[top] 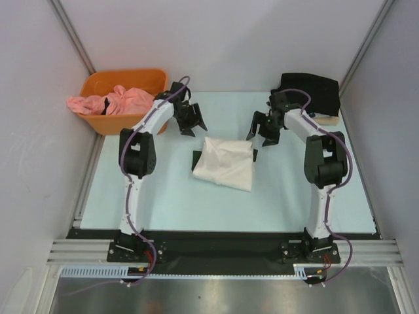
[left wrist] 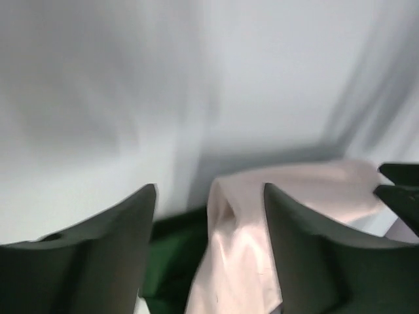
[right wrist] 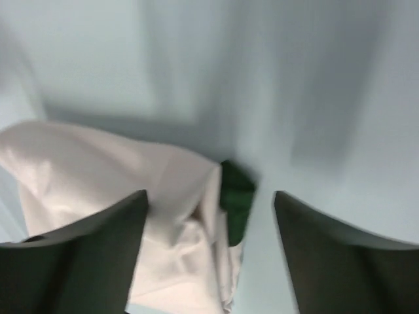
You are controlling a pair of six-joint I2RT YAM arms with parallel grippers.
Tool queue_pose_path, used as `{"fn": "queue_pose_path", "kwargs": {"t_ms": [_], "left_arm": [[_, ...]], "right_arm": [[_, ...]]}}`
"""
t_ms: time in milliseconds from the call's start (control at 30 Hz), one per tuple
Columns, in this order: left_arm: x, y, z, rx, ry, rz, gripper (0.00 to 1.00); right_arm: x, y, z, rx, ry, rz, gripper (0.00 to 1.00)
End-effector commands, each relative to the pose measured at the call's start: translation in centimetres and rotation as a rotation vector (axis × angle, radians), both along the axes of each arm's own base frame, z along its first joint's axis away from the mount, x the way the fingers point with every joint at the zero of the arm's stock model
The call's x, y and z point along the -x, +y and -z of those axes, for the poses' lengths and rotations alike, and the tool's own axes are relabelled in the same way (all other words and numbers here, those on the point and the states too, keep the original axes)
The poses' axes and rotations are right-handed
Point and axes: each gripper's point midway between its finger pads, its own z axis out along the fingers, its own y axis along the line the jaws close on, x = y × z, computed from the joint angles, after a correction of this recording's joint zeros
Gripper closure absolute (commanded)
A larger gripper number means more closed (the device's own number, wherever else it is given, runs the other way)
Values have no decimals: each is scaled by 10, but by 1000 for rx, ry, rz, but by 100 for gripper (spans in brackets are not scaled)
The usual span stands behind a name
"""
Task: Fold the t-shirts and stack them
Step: Fold the tshirt
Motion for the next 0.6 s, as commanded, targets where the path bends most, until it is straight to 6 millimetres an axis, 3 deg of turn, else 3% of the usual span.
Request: {"fn": "queue_pose_path", "kwargs": {"t_ms": [0,33,67,100,133,167,200,233,267,300,333,367,400,433,467,500,567], "left_arm": [[-19,16,-36,2,-17,-12,24],[-21,20,-43,-17,-46,-13,19],[-9,25,-51,-28,-52,-17,16],[-3,29,-59,-36,-73,-22,15],[-6,31,-65,-31,-123,-29,15],[15,38,-42,-54,-64,-32,15],[25,42,-70,-47,-128,-37,15],[27,44,-71,-43,-159,-44,17],[52,51,-49,-62,-106,-46,18],[55,51,-69,-36,-188,-54,21],[65,51,-70,-22,-199,-58,24],[90,54,-45,-24,-143,-50,25],[94,53,-61,1,-210,-47,27],[102,53,-56,6,-208,-50,28],[120,54,-38,-3,-168,-40,29],[123,49,-47,30,-213,-28,30],[141,43,-33,37,-194,0,30]], "right_arm": [[-13,-38,-18,72,-5,5,10],[-13,-41,-36,71,-49,8,9],[-10,-43,-45,69,-70,13,9],[2,-46,-37,69,-55,18,9],[9,-44,-45,52,-78,19,9],[21,-43,-64,29,-120,31,9],[25,-40,-72,12,-164,32,9],[52,-35,-51,6,-114,19,10],[63,-30,-68,-20,-162,23,12],[69,-25,-68,-40,-181,18,12],[93,-19,-49,-65,-125,4,13],[104,-8,-51,-84,-139,-28,14],[111,-2,-56,-105,-160,-28,14],[119,2,-54,-108,-159,-36,16],[134,9,-42,-102,-132,-60,16],[138,14,-43,-113,-146,-65,17],[152,22,-30,-99,-115,-91,19]]}}
